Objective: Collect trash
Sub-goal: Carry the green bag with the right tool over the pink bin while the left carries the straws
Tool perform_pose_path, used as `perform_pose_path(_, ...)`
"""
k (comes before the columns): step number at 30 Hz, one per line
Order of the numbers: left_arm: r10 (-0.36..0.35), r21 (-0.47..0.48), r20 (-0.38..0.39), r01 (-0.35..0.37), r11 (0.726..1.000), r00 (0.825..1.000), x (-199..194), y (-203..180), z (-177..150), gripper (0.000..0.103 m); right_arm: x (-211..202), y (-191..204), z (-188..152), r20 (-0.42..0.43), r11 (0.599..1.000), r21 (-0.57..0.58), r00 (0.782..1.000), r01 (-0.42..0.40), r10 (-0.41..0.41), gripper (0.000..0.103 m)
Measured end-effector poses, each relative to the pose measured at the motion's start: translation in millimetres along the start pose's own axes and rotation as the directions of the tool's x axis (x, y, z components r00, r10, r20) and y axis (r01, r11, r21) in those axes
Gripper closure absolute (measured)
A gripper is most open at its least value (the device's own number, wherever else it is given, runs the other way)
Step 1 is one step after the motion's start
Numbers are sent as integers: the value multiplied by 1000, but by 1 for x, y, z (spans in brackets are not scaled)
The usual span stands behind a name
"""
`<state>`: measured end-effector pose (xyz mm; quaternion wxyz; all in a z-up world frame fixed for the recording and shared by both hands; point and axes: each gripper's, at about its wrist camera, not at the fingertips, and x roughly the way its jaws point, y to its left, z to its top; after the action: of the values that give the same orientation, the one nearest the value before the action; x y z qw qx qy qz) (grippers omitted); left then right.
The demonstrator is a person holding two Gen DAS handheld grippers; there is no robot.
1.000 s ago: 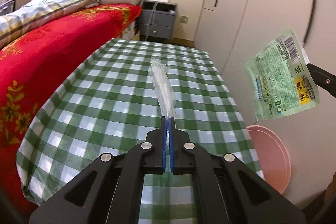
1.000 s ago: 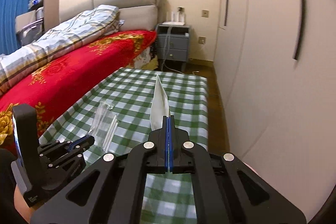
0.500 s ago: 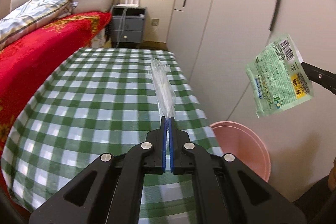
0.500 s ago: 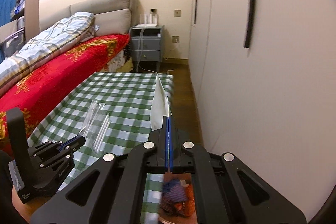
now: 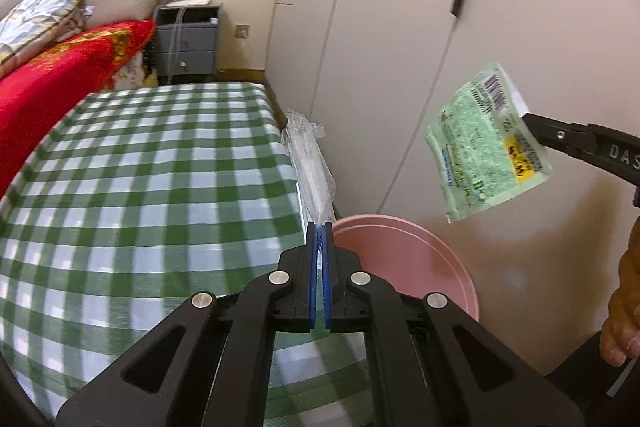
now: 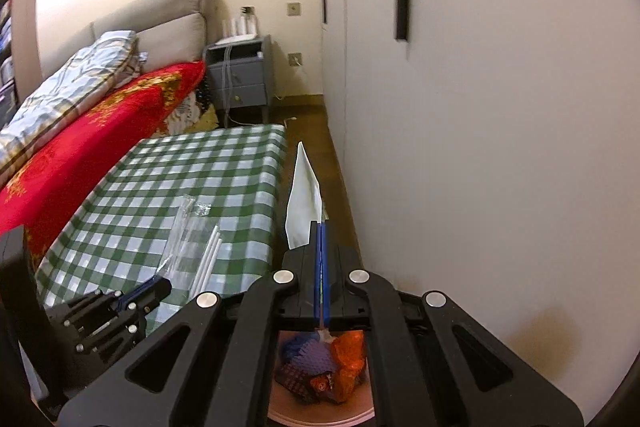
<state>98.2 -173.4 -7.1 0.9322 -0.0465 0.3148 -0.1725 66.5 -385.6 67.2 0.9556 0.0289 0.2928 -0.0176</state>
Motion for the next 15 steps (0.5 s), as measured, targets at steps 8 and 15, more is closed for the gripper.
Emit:
perform_pose_path(8,-53,16,-41,54,998,998,25,-28,-4,101,12,-15,-5,-26,999,37,999,25,-24,103)
perform_pose_path(15,-86,18,-85,87,996,993,43,-41,-12,101,23,-16,-4,-42,999,36,998,40,-39,102)
